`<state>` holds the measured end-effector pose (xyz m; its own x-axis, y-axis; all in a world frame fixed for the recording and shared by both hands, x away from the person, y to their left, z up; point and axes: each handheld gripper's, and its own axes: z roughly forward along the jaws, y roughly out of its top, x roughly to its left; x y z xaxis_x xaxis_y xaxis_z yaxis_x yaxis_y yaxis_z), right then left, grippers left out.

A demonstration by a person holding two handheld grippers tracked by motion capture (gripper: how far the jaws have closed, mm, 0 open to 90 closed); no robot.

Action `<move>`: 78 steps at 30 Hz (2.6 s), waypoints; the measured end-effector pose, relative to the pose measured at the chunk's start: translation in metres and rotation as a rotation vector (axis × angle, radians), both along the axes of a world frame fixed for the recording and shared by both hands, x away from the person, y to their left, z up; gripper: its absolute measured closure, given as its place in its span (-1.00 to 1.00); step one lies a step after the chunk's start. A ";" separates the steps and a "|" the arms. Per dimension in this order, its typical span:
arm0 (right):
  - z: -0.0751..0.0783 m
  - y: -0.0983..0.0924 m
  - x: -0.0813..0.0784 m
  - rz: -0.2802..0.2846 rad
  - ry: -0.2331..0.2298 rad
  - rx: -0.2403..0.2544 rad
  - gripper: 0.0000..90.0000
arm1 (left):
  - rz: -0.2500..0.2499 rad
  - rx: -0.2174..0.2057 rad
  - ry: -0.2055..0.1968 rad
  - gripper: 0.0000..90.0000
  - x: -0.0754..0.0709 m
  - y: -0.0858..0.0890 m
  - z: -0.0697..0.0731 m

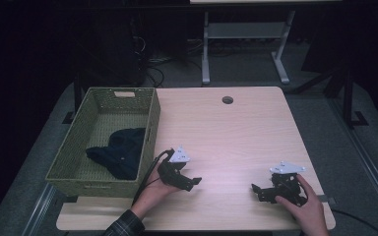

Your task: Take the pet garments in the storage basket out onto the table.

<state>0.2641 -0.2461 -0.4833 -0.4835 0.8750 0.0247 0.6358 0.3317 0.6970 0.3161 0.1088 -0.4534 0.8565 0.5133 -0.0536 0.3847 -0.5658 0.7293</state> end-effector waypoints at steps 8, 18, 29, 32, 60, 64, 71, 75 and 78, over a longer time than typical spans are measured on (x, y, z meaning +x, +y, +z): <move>0.000 0.000 0.000 0.001 0.001 0.001 -1.00 | -0.005 0.006 0.003 -0.69 0.001 0.000 0.006; 0.000 0.000 0.000 0.002 0.000 0.001 -1.00 | 0.000 -0.013 -0.005 -0.69 0.002 0.001 0.016; 0.000 0.000 0.000 0.002 0.000 0.001 -1.00 | -0.005 -0.013 -0.009 -0.69 0.004 0.001 0.024; 0.000 0.000 0.000 0.002 0.001 0.000 -1.00 | -0.006 -0.014 -0.011 -0.69 0.004 0.001 0.026; 0.000 0.000 0.000 0.002 0.001 0.001 -1.00 | -0.022 -0.029 -0.022 -0.69 0.008 0.001 0.052; 0.000 0.000 0.000 0.002 0.001 0.001 -1.00 | -0.024 -0.031 -0.023 -0.69 0.009 0.001 0.056; 0.000 0.000 0.000 0.003 0.001 0.001 -1.00 | -0.022 -0.043 -0.033 -0.69 0.013 0.002 0.064; 0.000 0.000 0.000 0.003 0.000 0.001 -1.00 | -0.014 -0.054 -0.030 -0.69 0.016 0.004 0.068; 0.000 0.000 0.000 0.003 0.000 0.001 -1.00 | -0.018 -0.054 -0.030 -0.69 0.017 0.005 0.071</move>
